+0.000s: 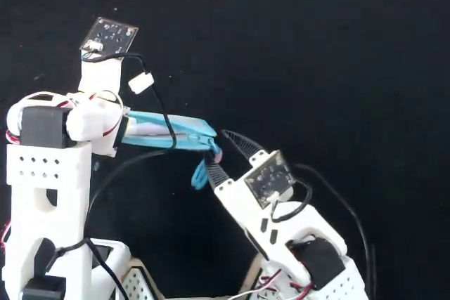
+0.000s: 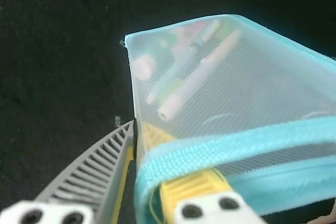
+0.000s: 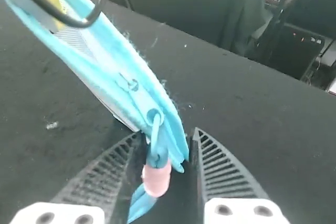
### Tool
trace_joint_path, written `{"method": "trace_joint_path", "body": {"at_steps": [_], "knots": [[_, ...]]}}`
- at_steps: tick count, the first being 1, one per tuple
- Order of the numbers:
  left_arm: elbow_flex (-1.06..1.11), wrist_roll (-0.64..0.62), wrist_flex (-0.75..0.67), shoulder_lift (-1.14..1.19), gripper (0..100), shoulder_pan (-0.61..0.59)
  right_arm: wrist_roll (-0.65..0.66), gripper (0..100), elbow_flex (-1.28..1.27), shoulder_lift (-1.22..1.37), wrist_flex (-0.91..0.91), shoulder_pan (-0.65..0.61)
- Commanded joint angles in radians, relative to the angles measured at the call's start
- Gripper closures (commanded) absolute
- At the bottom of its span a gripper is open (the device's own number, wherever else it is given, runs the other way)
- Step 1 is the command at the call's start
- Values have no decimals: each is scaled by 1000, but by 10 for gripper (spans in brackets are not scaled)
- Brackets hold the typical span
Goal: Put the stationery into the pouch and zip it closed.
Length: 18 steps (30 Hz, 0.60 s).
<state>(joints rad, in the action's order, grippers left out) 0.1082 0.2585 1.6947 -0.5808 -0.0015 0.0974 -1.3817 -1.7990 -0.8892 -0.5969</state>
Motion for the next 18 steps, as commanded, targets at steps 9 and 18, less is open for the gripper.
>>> {"method": "trace_joint_path", "body": {"at_steps": [9,18], "knots": [[1,-8,-8,0,970,13,144,986,38,-113,32,-11],[1,-8,-8,0,970,13,166,987,77,-113,25,-2]]}}
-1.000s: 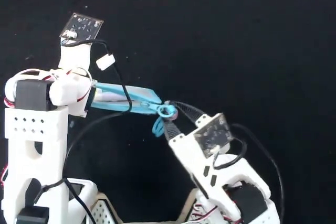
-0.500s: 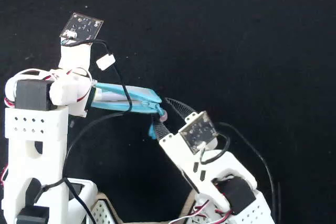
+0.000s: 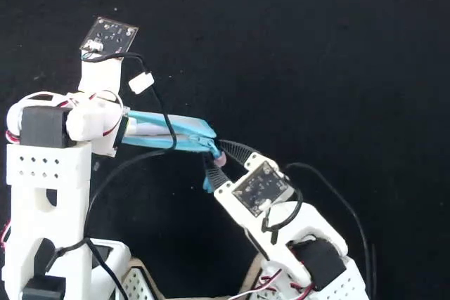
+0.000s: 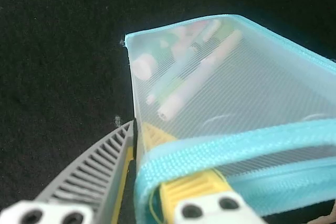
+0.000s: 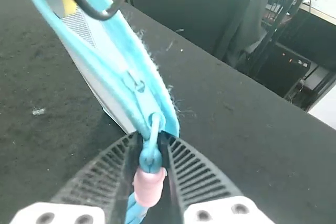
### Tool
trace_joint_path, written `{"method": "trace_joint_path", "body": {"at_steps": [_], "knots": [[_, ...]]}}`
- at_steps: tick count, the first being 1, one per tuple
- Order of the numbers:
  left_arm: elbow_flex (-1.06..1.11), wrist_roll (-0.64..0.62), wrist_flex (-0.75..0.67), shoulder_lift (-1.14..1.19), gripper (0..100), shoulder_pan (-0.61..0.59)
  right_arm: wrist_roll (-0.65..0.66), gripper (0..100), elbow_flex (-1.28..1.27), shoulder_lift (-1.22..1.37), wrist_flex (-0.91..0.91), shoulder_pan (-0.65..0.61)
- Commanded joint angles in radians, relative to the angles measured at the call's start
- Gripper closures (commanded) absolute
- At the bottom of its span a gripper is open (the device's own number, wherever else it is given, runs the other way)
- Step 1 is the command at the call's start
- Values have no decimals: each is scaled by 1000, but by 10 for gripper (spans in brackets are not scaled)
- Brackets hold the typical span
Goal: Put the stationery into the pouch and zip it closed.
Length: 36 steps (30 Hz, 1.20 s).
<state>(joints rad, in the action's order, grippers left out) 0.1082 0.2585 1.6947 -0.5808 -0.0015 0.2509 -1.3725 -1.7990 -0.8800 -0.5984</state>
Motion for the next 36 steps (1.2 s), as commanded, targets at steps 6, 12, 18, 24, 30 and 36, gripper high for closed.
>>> {"method": "trace_joint_path", "body": {"at_steps": [6,12,18,24,30,36], "knots": [[1,-8,-8,0,970,13,6,986,93,-113,14,92],[1,-8,-8,0,970,13,-130,907,90,-113,-18,66],[1,-8,-8,0,970,13,-133,904,87,-113,-14,69],[1,-8,-8,0,970,13,-133,904,85,-113,-12,68],[1,-8,-8,0,970,13,-132,901,73,-105,-12,66],[1,-8,-8,0,970,13,-71,903,4,-105,55,66]]}}
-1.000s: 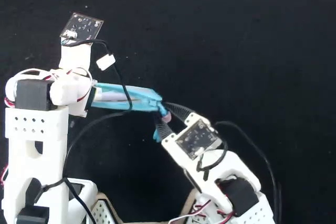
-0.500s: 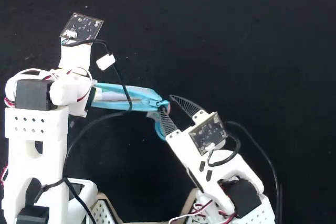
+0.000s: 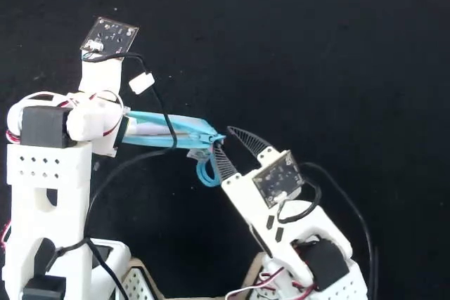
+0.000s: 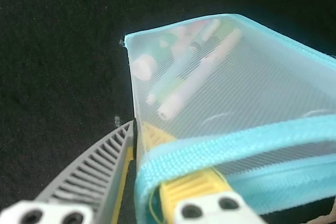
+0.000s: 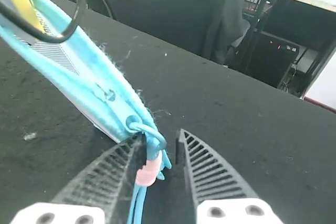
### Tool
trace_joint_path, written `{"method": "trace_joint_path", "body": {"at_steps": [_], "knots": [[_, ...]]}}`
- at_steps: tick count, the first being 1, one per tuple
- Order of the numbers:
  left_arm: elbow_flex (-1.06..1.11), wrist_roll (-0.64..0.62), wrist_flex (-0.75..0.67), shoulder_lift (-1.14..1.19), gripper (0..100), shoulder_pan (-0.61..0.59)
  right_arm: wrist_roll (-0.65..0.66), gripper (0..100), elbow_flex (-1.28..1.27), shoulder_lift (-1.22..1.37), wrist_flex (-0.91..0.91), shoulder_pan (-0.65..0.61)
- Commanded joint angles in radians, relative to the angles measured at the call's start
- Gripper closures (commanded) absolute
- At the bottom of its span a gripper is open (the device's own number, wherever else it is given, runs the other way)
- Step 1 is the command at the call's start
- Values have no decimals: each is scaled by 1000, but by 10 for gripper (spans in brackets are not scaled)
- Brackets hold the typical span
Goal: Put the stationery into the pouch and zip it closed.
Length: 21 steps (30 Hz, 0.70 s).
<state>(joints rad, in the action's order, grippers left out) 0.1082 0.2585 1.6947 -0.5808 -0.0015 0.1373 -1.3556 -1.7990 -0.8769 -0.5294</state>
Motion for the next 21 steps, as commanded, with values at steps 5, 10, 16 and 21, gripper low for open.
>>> {"method": "trace_joint_path", "body": {"at_steps": [5,10,16,21], "knots": [[1,-8,-8,0,970,13,51,930,-10,-113,63,-3],[1,-8,-8,0,970,13,98,988,-12,-113,92,-5],[-7,-8,-8,0,970,13,104,988,65,-113,32,0],[-8,-8,-14,0,970,13,106,988,225,-102,-87,-2]]}}
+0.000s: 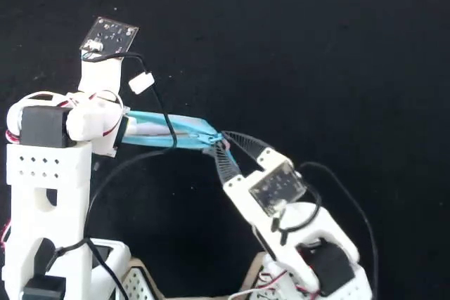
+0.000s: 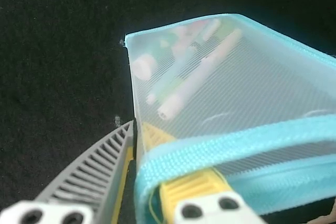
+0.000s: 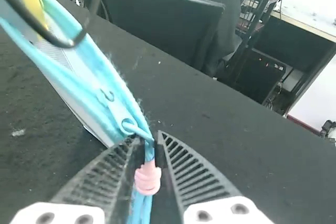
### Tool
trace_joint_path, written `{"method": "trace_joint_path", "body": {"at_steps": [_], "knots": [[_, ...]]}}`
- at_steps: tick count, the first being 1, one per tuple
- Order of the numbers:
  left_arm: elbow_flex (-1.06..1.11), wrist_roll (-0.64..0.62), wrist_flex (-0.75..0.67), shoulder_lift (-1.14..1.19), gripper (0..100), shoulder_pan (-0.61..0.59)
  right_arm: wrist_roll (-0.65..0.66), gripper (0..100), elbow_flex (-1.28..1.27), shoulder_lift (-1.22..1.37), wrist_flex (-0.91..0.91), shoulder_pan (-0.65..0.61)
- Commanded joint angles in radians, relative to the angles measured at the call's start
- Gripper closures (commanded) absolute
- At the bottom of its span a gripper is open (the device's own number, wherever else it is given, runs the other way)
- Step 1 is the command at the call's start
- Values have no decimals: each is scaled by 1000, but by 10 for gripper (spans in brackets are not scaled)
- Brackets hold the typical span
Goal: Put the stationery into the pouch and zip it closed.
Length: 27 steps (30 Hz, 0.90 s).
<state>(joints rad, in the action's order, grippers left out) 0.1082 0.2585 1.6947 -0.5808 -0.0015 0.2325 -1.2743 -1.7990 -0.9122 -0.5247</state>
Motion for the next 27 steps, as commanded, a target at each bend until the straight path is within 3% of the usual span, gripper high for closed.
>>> {"method": "trace_joint_path", "body": {"at_steps": [1,9,17,23,27], "knots": [[-8,-8,-15,-2,970,13,12,988,143,-102,-43,-6],[-133,-126,9,0,970,13,12,988,162,12,98,-6],[-254,-233,11,6,970,10,14,988,447,433,110,-8],[-262,-245,12,-2,844,2,14,988,639,627,104,-6],[-348,-245,25,-20,841,2,14,988,654,684,104,-6]]}}
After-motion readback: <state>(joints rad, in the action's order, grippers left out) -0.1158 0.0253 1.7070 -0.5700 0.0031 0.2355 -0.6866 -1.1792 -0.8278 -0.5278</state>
